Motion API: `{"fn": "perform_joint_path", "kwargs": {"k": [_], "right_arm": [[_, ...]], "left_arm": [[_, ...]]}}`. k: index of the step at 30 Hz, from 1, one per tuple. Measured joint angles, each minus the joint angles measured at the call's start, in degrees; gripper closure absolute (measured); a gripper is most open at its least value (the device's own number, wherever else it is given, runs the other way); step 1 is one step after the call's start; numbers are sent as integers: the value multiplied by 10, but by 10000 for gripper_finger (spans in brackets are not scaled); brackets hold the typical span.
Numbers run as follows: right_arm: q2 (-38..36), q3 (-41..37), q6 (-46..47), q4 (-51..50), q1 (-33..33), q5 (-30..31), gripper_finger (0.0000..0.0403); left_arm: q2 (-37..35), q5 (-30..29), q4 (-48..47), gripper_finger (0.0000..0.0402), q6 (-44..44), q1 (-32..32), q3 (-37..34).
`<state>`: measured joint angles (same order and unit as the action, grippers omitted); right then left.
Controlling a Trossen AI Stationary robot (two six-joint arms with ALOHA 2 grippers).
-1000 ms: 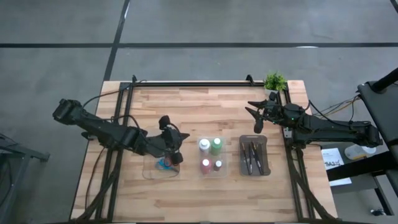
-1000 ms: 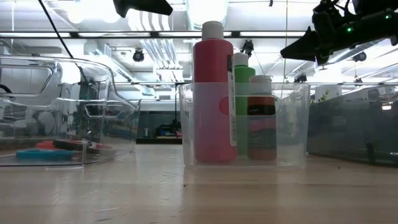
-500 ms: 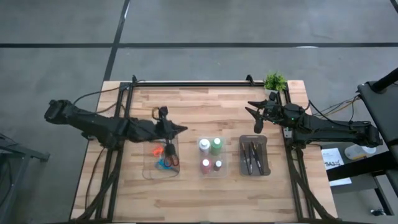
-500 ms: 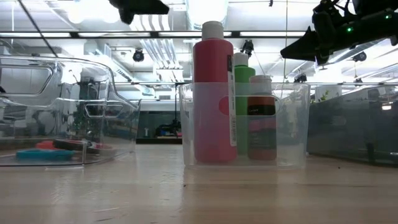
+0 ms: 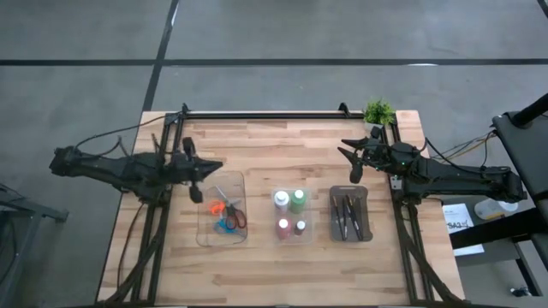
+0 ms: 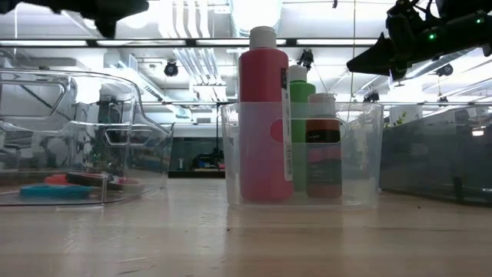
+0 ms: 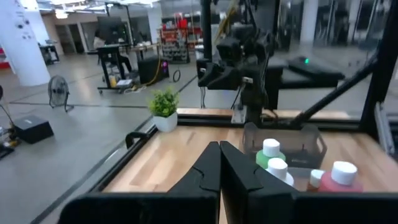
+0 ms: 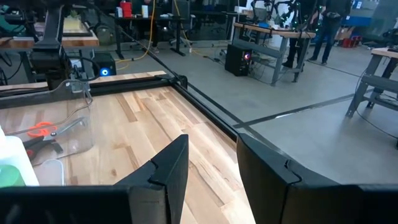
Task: Pick & Place Paint Supplies
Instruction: Return to Home Position
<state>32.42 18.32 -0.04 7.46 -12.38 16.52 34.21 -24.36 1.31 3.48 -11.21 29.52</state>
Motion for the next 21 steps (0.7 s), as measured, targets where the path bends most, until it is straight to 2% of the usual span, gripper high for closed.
{"fn": "perform_joint_path", "kwargs": {"k": [9, 21], "right_arm": [[0, 0, 0, 0, 0, 0, 272], [0, 0, 0, 0, 0, 0, 272]], "left_arm": [[-165, 20, -18, 401, 28, -1, -102], [-309, 114, -16, 401, 120, -1, -199]]}}
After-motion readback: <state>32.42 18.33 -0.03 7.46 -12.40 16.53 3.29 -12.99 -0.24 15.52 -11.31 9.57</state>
